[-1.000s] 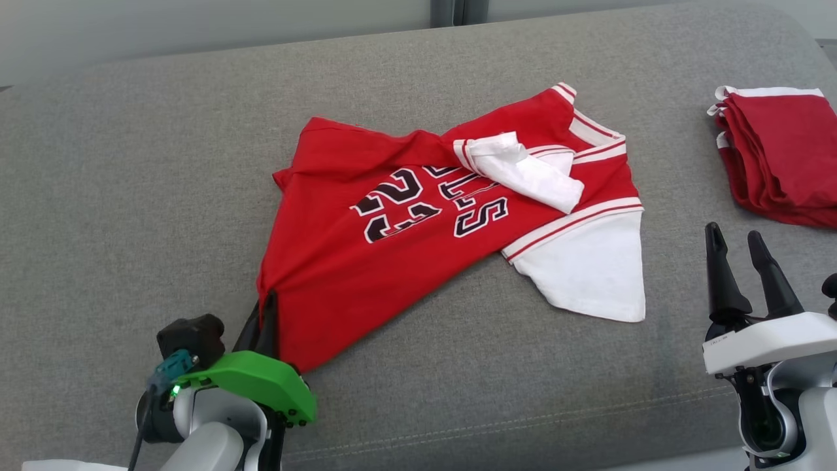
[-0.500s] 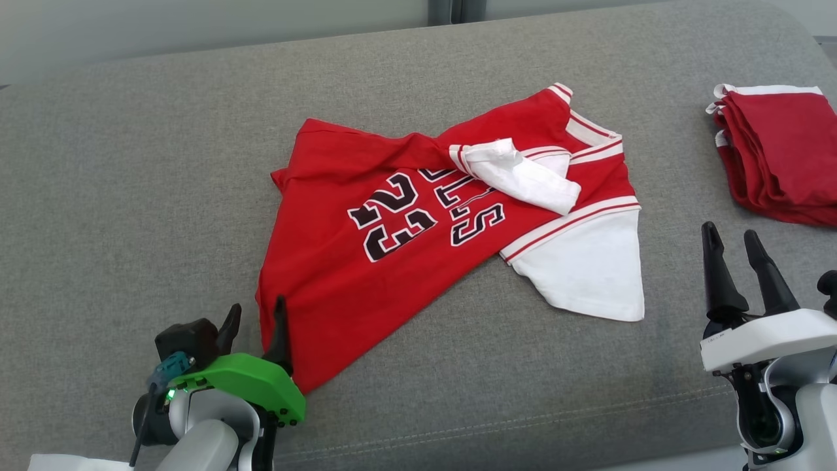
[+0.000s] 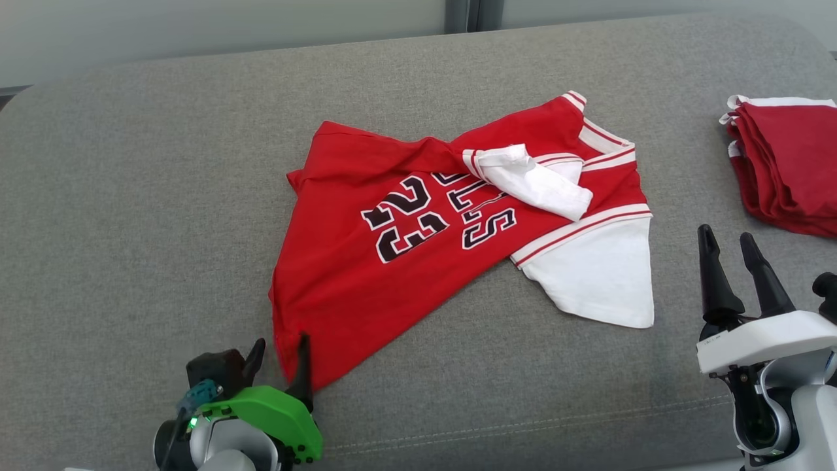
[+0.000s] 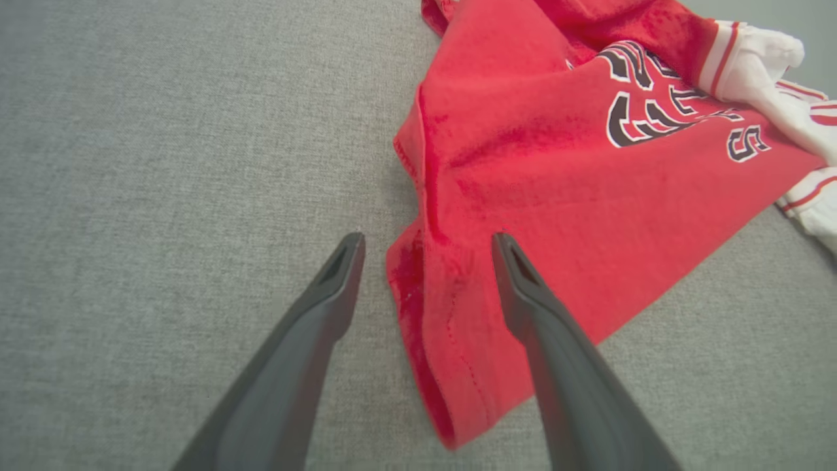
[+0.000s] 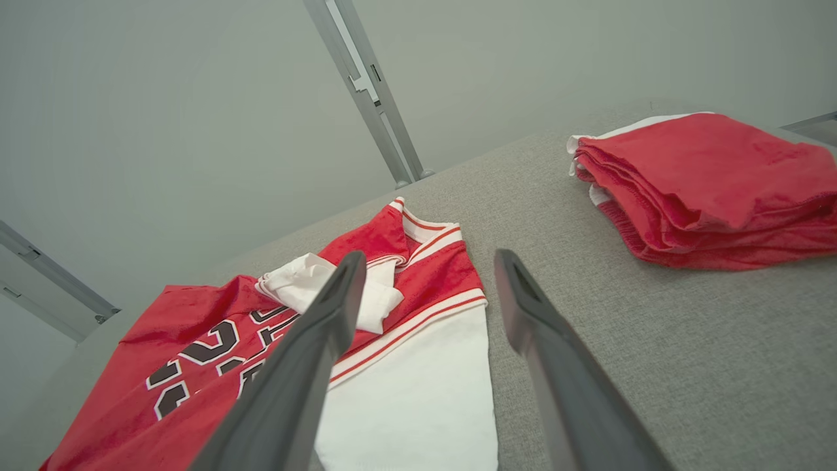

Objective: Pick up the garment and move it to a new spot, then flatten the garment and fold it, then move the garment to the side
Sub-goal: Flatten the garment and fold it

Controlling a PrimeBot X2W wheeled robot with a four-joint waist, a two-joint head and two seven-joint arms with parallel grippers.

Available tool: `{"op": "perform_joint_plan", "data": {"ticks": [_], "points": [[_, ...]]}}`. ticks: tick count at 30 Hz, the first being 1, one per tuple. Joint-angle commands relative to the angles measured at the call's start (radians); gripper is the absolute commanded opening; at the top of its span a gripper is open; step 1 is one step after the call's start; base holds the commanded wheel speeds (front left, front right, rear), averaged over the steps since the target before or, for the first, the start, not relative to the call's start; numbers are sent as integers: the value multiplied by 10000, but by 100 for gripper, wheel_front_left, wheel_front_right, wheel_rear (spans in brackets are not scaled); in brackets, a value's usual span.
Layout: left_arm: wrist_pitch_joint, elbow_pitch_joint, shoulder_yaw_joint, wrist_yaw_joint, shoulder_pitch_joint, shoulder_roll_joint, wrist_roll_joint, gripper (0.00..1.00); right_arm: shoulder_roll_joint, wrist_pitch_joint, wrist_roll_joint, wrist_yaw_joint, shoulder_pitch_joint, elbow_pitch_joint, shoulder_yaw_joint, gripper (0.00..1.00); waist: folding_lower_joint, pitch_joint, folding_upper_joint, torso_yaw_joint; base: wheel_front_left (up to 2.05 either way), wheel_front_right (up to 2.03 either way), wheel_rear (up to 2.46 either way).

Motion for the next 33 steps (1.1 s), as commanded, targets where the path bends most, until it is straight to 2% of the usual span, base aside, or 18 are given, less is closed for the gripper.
{"op": "perform_joint_plan", "data": {"ticks": [1,3,6,9,12,14,15,25,28,33], "points": [[61,95,-31,-57,132,-20,-57,100,-27,-1,40,-1,-31,7,24,100,0,7,0,-18,0,0,0],[41,238,-78,-108,96,-76,-62,85,-72,17,52,0,-22,-21,37,100,0,18,0,-54,0,0,0],[7,406,-128,-185,17,-178,-81,48,-118,24,60,-1,13,-43,30,100,0,20,0,-116,0,0,0],[-68,451,-133,-209,-139,-226,-14,25,-133,29,50,-1,47,-40,7,100,0,5,0,-168,0,0,0],[-138,335,-120,-157,-215,-210,49,14,-138,35,47,-1,79,-33,-1,100,0,-23,0,-185,0,0,0],[-194,184,-115,-89,-229,-116,144,3,-135,40,38,-1,113,-17,-9,100,0,-47,0,-187,0,0,0],[-204,81,-107,-53,-211,-79,174,0,-126,41,35,-1,122,-6,-14,100,0,-59,0,-184,0,0,0],[-154,-1426,282,303,-249,450,122,0,-97,52,25,-1,115,40,26,100,0,-99,0,-60,0,0,0],[-38,-1415,419,287,-610,422,18,0,-127,78,28,-1,39,29,83,100,0,-60,0,-76,0,0,0],[117,-604,585,101,-1352,394,-98,0,-147,138,55,-1,-129,3,214,100,0,78,0,-248,0,0,0]]}}
